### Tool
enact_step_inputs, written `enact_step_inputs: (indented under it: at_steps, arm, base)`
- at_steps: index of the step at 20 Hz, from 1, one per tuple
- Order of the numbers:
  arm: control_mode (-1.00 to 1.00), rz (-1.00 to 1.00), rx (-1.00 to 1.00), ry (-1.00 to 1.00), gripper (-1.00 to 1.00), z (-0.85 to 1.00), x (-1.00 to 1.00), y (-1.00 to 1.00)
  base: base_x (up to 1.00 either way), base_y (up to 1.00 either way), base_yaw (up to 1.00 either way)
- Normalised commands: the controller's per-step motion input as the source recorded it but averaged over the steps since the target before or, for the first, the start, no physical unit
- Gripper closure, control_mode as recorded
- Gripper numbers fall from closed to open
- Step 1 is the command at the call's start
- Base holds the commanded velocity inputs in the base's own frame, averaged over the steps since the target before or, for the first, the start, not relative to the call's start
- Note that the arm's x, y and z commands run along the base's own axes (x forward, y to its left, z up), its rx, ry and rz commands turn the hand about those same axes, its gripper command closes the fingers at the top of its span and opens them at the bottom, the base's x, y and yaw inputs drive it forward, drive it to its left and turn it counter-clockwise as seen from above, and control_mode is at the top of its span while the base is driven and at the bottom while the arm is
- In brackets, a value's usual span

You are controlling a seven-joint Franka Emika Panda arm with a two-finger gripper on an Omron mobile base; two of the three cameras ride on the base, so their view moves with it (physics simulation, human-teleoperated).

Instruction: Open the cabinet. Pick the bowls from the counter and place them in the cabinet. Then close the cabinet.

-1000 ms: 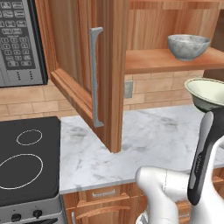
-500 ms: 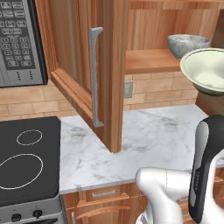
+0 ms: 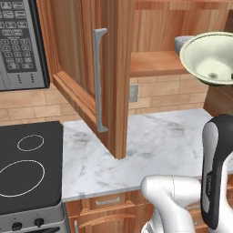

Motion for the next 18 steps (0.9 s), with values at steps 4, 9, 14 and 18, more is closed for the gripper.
enact_step_inputs:
  at_steps: [4,9,14,18]
  arm:
    - [-1.00,0.08,-0.08,0.16,1.00,0.61,0.00,0.13]
    - [-1.00,0.11,-0.03,0.06,1.00,0.23,0.00,0.19]
    - [-1.00,0.09,0.02,0.00,1.00,-0.02,0.00,0.18]
    - [-1.00,0.09,0.10,0.00,1.00,-0.19,0.00,0.18]
  base:
    - [0.00,0.00,0.00]
    - [0.00,0.00,0.00]
    - [0.00,0.00,0.00]
    - [0.00,0.00,0.00]
